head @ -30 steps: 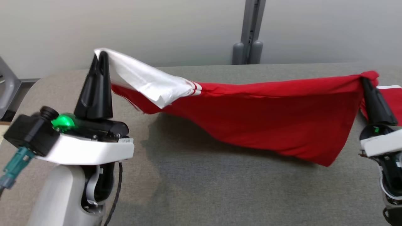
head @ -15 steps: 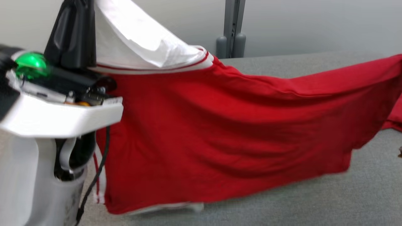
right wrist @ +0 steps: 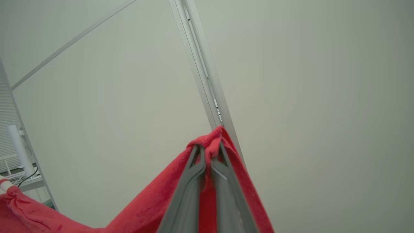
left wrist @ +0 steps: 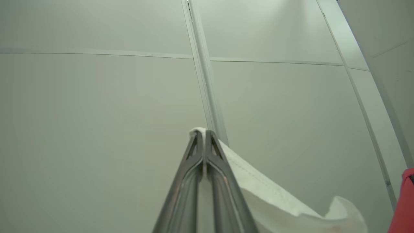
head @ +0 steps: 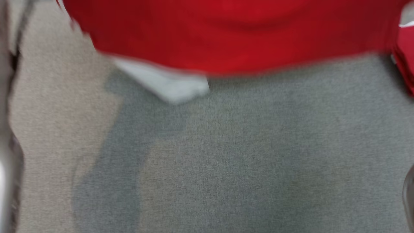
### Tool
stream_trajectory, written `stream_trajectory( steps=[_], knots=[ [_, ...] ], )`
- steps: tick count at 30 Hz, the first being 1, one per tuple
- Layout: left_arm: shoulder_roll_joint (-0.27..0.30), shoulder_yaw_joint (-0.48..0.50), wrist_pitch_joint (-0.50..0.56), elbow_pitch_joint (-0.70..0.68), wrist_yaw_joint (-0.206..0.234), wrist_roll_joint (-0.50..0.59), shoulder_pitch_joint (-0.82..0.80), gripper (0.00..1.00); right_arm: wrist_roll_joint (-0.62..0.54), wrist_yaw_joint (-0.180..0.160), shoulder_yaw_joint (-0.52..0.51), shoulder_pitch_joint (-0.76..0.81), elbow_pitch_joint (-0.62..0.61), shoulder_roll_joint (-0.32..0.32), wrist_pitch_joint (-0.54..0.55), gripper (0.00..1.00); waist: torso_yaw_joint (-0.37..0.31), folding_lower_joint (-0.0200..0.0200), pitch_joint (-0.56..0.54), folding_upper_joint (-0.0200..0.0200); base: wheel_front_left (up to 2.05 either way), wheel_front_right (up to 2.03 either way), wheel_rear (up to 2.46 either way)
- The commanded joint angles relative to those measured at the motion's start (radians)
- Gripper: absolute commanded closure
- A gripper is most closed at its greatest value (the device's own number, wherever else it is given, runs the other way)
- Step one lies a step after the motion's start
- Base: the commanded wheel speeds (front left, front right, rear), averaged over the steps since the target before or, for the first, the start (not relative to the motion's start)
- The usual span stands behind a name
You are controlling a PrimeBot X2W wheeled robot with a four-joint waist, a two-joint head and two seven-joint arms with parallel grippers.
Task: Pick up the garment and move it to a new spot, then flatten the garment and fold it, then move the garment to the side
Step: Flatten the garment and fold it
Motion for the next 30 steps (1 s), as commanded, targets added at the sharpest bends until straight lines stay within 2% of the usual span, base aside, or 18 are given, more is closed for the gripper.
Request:
stream_trajectory(
  steps=[1, 5, 8, 13, 16, 21, 26, 30],
  knots=[
    [0.006, 0.005, -0.017, 0.037, 0.000, 0.023, -0.061, 1.00, -0.024, 0.000, 0.004, -0.062, 0.043, 0.003, -0.028, 1.00, -0.014, 0.0000, 0.126, 0.0000, 0.00, 0.00, 0.00],
    [-0.006, -0.012, -0.091, 0.220, -0.001, 0.080, -0.301, 1.00, -0.131, 0.000, 0.021, -0.319, 0.255, 0.019, -0.138, 1.00, -0.014, 0.0000, 0.219, 0.0000, 0.00, 0.00, 0.00],
    [-0.017, -0.020, -0.155, 0.323, 0.004, 0.111, -0.427, 1.00, -0.197, 0.000, 0.024, -0.454, 0.395, 0.025, -0.216, 1.00, 0.002, 0.0000, 0.285, 0.0000, 0.00, 0.00, 0.00],
    [-0.050, -0.001, -0.212, 0.437, 0.019, 0.108, -0.481, 1.00, -0.259, 0.000, 0.052, -0.551, 0.601, 0.031, -0.323, 1.00, 0.042, 0.0000, 0.390, 0.0000, 0.00, 0.00, 0.00],
    [-0.060, 0.005, -0.219, 0.474, 0.003, 0.103, -0.419, 1.00, -0.248, 0.000, 0.054, -0.541, 0.721, 0.040, -0.386, 1.00, 0.059, 0.0000, 0.438, 0.0000, 0.00, 0.00, 0.00],
    [-0.071, 0.026, -0.221, 0.426, -0.033, 0.104, -0.282, 1.00, -0.221, 0.000, 0.086, -0.495, 0.868, 0.037, -0.455, 1.00, 0.068, 0.0000, 0.471, 0.0000, 0.00, 0.00, 0.00],
    [-0.053, 0.048, -0.221, 0.307, -0.063, 0.078, -0.119, 1.00, -0.137, 0.000, 0.154, -0.439, 0.910, 0.038, -0.474, 1.00, 0.059, 0.0000, 0.463, 0.0000, 0.00, 0.00, 0.00],
    [-0.033, 0.070, -0.220, 0.164, -0.071, 0.041, 0.063, 1.00, -0.032, 0.000, 0.238, -0.362, 0.896, 0.044, -0.448, 1.00, 0.046, 0.0000, 0.427, 0.0000, 0.00, 0.00, 0.00]
  ],
)
